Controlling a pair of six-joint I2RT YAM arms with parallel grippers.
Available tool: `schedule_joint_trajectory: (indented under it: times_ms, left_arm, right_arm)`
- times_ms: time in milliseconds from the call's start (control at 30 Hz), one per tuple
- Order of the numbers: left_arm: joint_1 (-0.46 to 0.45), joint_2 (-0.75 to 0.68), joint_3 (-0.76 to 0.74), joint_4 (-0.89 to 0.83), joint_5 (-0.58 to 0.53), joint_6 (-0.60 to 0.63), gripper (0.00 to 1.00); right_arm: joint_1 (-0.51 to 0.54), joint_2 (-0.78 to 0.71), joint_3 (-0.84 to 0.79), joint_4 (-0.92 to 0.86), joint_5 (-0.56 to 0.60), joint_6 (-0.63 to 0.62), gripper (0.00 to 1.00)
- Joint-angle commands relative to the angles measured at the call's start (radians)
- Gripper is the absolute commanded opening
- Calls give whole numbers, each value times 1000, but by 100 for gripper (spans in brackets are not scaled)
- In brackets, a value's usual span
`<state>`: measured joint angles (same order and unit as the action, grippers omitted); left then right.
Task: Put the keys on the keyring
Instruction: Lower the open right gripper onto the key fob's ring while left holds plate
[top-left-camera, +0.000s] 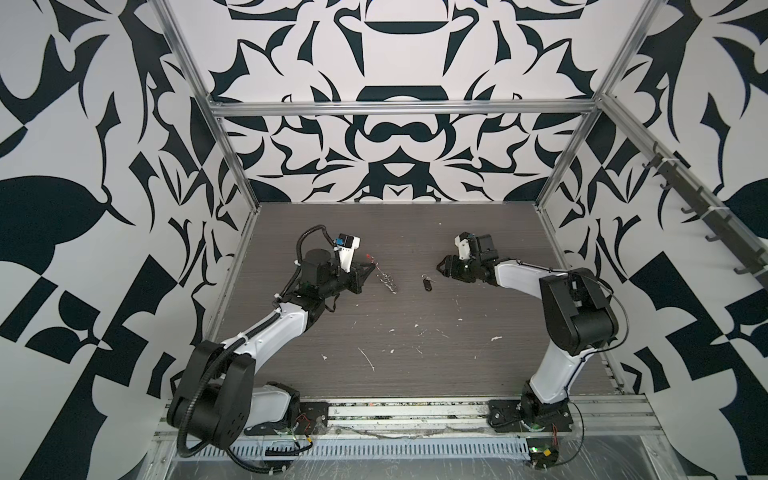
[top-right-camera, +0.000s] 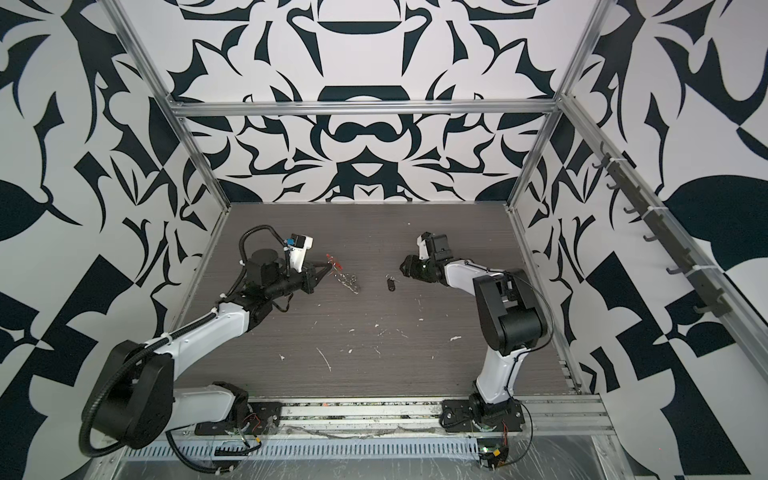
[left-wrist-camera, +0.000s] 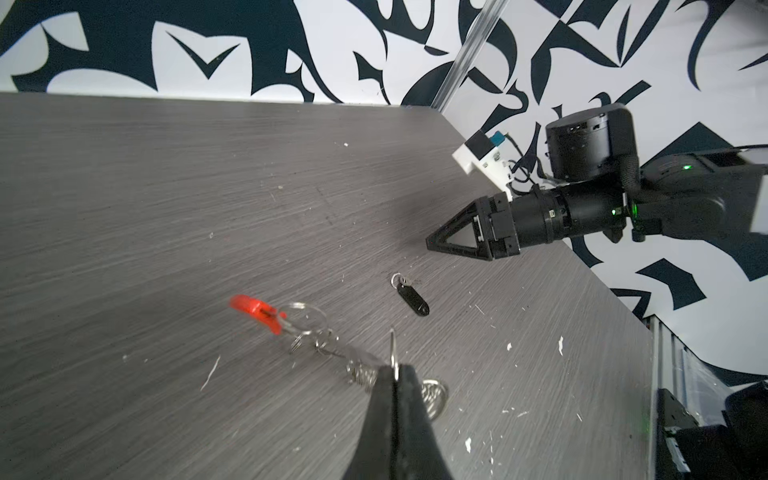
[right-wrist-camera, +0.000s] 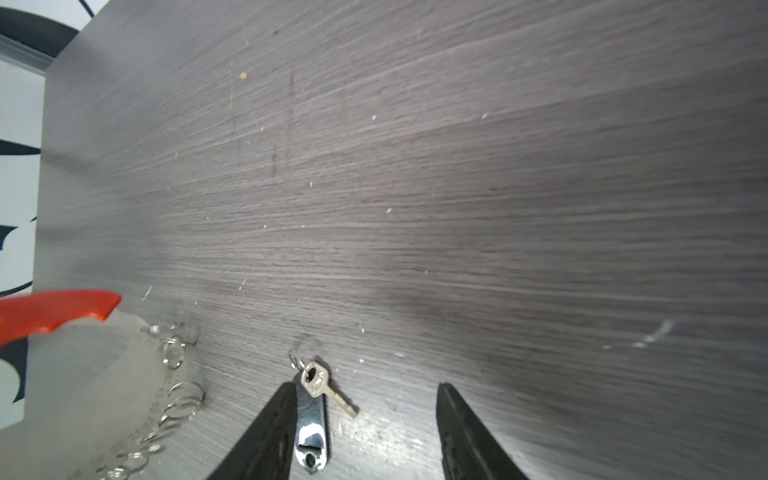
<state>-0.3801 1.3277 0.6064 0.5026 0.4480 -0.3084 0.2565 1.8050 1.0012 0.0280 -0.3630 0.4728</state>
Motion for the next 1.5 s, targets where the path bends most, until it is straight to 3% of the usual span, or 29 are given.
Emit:
schedule_joint_trajectory:
  times_ms: [0, 300, 567, 1200, 1367, 1467]
  left_arm:
    - [1, 31, -70, 322, 39, -119, 0]
    - [2, -82, -165, 315, -53, -103, 0]
    - [2, -74, -171, 344, -44, -132, 0]
    - [2, -15, -166, 380, -25, -159, 0]
    - [2, -9, -160, 362, -26, -152, 0]
    - [1, -5, -158, 352, -30, -146, 0]
  right_arm:
    - [0, -19, -1, 56, -50, 9, 57]
    - [0, 39, -15, 202, -164, 82, 53]
    - [24, 61, -74, 277, -208, 110, 53]
    - [167, 72, -133, 445, -172, 214, 51]
    - [163, -15, -111, 314, -154, 132, 50]
    - [158, -57, -57, 130, -56, 12, 47]
